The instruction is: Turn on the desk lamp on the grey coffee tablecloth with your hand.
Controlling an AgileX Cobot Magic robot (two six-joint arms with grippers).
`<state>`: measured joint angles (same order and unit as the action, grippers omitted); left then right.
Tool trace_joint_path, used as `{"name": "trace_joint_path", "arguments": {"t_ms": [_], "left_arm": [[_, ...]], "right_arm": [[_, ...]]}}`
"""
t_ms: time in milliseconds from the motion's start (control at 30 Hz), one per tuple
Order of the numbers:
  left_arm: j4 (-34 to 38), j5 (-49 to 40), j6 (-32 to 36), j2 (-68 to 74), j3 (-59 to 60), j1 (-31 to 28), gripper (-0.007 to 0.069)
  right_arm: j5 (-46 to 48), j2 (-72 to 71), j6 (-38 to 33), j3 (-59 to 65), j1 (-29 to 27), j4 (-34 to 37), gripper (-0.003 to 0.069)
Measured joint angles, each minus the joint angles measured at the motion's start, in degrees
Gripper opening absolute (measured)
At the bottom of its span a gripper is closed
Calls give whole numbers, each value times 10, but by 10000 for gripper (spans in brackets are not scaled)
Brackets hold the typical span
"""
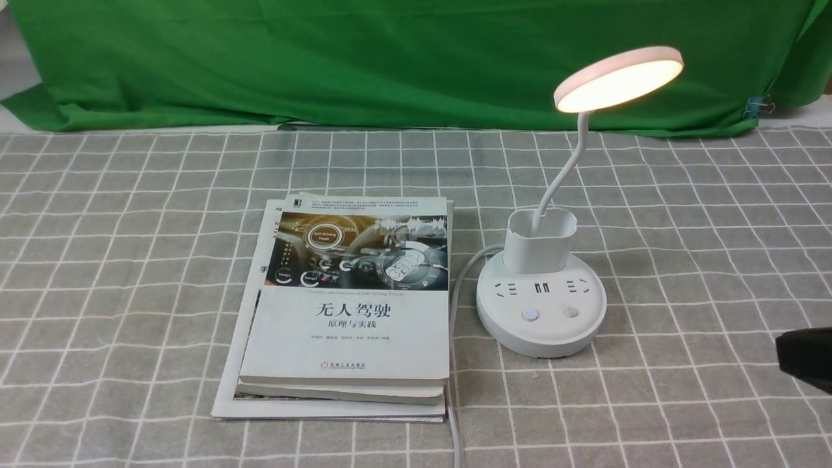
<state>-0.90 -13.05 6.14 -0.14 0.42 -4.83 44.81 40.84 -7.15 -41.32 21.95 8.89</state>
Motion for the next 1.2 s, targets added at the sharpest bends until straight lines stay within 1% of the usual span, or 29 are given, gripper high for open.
{"name": "trace_joint_path", "arguments": {"t_ms": [100,167,200,267,300,367,400,433,533,600,733,900,1200], "left_arm": [[0,0,0,0,0,0,19],[-1,0,0,0,0,0,19],[-1,0,0,0,0,0,19],[-2,0,0,0,0,0,19],[-2,0,0,0,0,0,19],[-2,0,0,0,0,0,19],[-2,0,0,0,0,0,19],[-2,0,0,0,0,0,19],[-2,0,0,0,0,0,19],[-2,0,0,0,0,0,19],[-2,0,0,0,0,0,19],[-2,0,0,0,0,0,19],[-2,0,0,0,0,0,19]], "right_arm": [[-41,-32,-5,22,-13,-7,26],[-103,-70,-27,62,-47,-9,26],[-140,-94,-35,92,-76,-10,26],[-191,-135,-44,140,-120,-11,26],[-196,-140,-46,146,-129,-11,26],[-262,-200,-48,222,-181,-12,26],[-272,-209,-48,234,-184,-13,26],[-307,-243,-48,280,-206,-13,27],[-342,-295,-51,341,-228,-13,27],[-355,-332,-59,387,-234,-14,27],[-350,-394,-61,417,-234,-15,27],[-311,-407,-63,417,-216,-22,27],[-303,-407,-63,417,-206,-24,28]]}}
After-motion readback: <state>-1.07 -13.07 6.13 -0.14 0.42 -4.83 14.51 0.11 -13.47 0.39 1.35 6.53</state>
